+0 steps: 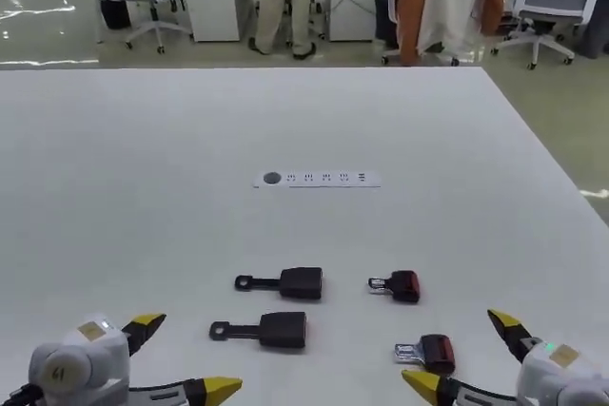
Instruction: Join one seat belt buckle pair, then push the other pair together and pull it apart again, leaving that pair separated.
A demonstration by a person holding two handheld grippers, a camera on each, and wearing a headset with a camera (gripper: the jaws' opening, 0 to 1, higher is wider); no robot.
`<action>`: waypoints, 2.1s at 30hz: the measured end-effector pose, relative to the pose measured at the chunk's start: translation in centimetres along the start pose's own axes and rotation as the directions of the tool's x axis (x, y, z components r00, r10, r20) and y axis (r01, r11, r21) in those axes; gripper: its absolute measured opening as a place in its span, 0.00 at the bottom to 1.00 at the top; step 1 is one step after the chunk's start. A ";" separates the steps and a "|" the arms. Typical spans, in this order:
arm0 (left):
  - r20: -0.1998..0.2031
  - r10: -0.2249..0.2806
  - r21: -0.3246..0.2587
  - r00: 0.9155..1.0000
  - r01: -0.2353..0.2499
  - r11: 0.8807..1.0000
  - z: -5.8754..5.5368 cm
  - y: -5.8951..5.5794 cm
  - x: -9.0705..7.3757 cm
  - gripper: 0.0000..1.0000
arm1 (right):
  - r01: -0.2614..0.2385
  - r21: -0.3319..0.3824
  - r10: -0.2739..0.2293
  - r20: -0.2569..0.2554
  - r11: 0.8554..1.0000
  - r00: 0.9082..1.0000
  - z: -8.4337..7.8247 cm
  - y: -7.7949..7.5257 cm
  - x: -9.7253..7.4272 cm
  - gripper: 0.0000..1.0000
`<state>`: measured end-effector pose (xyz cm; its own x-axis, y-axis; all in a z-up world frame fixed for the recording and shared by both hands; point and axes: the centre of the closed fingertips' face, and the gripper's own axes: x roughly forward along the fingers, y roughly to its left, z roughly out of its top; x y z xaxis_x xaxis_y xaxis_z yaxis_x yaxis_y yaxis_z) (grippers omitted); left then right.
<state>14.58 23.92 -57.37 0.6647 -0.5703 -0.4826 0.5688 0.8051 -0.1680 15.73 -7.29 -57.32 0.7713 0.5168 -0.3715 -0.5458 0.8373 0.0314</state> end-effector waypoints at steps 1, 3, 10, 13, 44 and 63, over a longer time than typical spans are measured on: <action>-0.004 -0.001 -0.002 1.000 0.001 1.000 0.3 -0.6 -0.1 0.99 | -0.001 -0.003 0.001 -0.008 1.000 1.000 -0.2 0.0 0.1 0.98; -0.021 0.007 0.005 1.000 -0.007 1.000 -0.4 0.3 0.1 0.99 | 0.000 0.006 0.000 -0.023 1.000 1.000 -0.3 0.0 0.2 0.99; -0.044 0.017 -0.001 0.999 -0.017 1.000 0.1 -0.6 -0.2 0.98 | -0.004 0.004 0.005 -0.043 1.000 0.999 -1.0 0.5 0.3 0.99; -0.045 0.019 0.000 0.999 -0.019 1.000 -0.2 -0.1 -0.1 0.98 | -0.004 0.013 0.005 -0.051 1.000 0.999 -1.2 0.6 0.3 0.99; -0.092 -0.041 0.007 0.995 0.041 0.999 -1.1 -0.3 3.2 0.98 | -0.009 0.039 0.012 -0.093 0.999 0.996 -2.9 0.2 1.4 0.98; -0.130 -0.100 0.038 0.986 0.106 0.994 -0.6 -0.9 7.0 0.98 | -0.070 0.022 0.073 -0.147 0.997 0.986 -3.8 -1.6 4.3 0.97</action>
<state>18.45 19.29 -61.13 0.5358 -0.6223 -0.5707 0.6540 0.7333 -0.1855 18.73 -7.09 -62.50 0.6732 0.5443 -0.5006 -0.5914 0.8026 0.0774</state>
